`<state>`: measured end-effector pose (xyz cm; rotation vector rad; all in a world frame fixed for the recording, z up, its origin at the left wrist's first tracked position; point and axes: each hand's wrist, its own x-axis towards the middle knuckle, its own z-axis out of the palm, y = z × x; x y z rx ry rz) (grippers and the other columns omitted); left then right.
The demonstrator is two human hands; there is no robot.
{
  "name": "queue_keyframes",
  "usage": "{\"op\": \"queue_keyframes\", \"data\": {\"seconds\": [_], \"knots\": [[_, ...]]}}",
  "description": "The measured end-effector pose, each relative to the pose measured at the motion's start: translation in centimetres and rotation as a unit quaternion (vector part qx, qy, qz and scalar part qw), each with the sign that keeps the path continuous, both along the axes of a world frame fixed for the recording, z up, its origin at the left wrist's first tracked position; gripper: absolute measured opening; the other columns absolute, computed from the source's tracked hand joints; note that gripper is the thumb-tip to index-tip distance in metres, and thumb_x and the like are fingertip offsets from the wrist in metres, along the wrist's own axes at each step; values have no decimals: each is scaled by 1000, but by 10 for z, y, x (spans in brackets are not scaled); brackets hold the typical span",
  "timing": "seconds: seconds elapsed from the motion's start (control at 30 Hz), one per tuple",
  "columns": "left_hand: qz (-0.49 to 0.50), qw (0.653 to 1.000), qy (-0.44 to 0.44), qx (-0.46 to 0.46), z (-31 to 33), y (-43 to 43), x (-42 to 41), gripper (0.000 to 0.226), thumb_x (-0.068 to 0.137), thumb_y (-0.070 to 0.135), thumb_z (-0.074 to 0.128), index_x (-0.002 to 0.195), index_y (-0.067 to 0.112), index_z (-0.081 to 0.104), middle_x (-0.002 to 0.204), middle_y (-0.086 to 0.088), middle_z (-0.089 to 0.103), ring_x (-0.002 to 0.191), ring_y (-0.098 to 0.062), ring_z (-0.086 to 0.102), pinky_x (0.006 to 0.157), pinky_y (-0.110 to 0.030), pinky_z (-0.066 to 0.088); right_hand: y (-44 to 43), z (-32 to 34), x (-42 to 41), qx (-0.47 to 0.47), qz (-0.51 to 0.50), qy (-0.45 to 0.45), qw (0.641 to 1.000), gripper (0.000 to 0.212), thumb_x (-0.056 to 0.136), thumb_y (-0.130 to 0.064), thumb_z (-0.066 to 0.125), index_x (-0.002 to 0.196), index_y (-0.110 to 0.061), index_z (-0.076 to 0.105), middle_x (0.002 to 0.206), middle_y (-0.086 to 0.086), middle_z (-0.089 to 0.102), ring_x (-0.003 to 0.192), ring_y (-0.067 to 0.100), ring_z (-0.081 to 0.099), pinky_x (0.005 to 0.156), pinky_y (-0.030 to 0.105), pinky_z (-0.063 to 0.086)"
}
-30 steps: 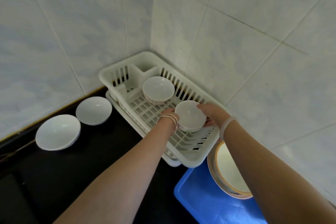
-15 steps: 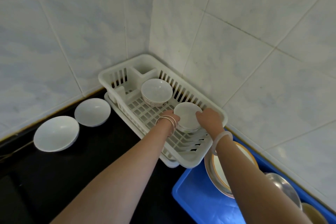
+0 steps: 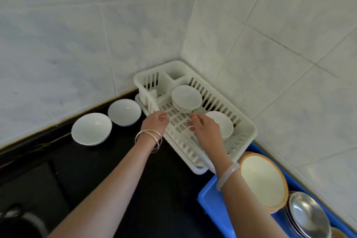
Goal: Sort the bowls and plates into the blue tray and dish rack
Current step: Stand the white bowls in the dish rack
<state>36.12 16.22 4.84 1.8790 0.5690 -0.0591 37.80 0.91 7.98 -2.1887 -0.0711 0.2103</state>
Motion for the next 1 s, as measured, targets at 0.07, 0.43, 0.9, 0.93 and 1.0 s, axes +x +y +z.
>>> {"op": "queue_keyframes", "data": {"seconds": [0.07, 0.43, 0.9, 0.93, 1.0], "knots": [[51, 998, 8, 42, -8, 31, -28, 32, 90, 24, 52, 121, 18, 58, 122, -4, 62, 111, -20, 57, 85, -25, 38, 32, -8, -13, 5, 41, 19, 999, 23, 96, -27, 41, 102, -25, 63, 85, -10, 68, 82, 11, 65, 77, 32, 52], [273, 951, 75, 120, -61, 143, -103, 53, 88, 15, 56, 138, 9, 39, 144, -18, 37, 127, -36, 44, 106, -42, 35, 162, -80, -12, -103, 56, 48, 992, 32, 98, -24, 43, 76, -6, 57, 75, 9, 61, 67, 20, 57, 65, 38, 51], [320, 936, 32, -140, -103, 181, -100, 50, 89, 11, 54, 136, 20, 43, 132, -12, 56, 119, -30, 54, 99, -44, 47, 198, -101, 13, 214, -130, 246, 936, 24, 90, 3, 45, 113, 3, 53, 104, 14, 54, 70, 20, 61, 75, 33, 56], [324, 933, 24, -158, -104, 182, -101, 50, 89, 10, 54, 136, 20, 43, 132, -12, 56, 119, -30, 54, 96, -41, 49, 197, -98, 12, 215, -115, 234, 941, 30, 90, 4, 44, 119, 3, 53, 107, 13, 54, 76, 21, 61, 73, 31, 56], [331, 924, 8, -192, -107, 182, -101, 49, 89, 8, 53, 135, 20, 44, 131, -12, 56, 119, -29, 54, 90, -36, 50, 196, -89, 11, 211, -78, 203, 953, 34, 90, 4, 45, 122, 2, 54, 109, 11, 55, 93, 25, 61, 64, 26, 57]]}}
